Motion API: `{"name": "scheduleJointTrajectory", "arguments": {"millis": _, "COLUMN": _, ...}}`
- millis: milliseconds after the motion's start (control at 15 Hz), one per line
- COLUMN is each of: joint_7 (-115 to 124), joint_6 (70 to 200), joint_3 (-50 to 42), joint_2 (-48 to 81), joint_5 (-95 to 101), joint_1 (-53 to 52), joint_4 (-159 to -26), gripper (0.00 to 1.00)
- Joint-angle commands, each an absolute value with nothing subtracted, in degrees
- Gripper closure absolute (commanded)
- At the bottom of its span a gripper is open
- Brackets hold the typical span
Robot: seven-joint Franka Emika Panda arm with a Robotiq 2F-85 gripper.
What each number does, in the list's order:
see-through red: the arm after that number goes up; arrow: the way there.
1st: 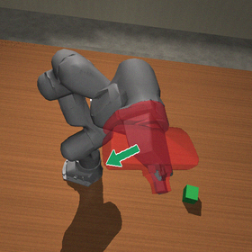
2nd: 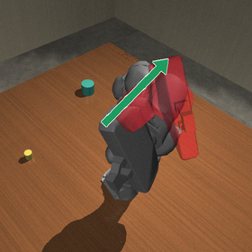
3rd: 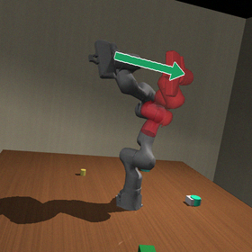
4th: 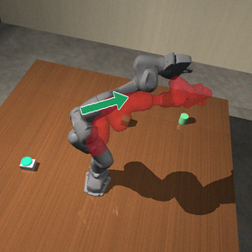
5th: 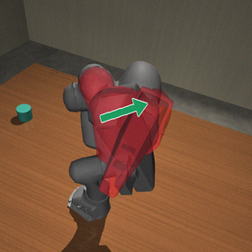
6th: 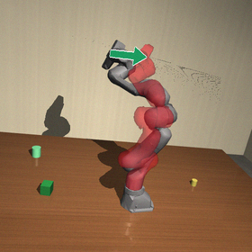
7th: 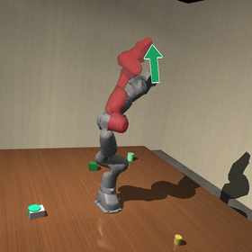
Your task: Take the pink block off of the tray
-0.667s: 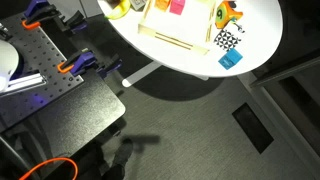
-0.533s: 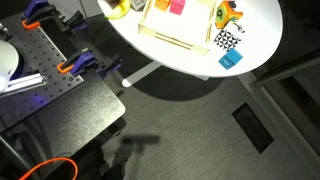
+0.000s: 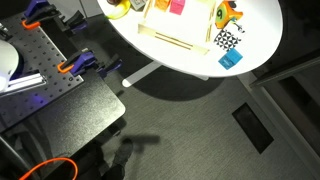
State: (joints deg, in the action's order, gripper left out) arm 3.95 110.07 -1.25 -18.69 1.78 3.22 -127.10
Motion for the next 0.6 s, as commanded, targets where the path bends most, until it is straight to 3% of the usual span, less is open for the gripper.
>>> {"name": "scheduleJointTrajectory", "arguments": {"millis": 0, "joint_7": 7.4, "joint_6": 111.2, "joint_3": -1.0, "joint_2": -13.4, "joint_5": 2.5, "joint_1": 3.6, "joint_4": -123.5, "gripper": 0.0}}
{"name": "scheduleJointTrajectory", "arguments": {"millis": 533, "joint_7": 17.6, "joint_6": 115.6, "joint_3": -1.2, "joint_2": -0.3, "joint_5": 5.4, "joint_1": 3.5, "joint_4": -117.6, "gripper": 0.0}}
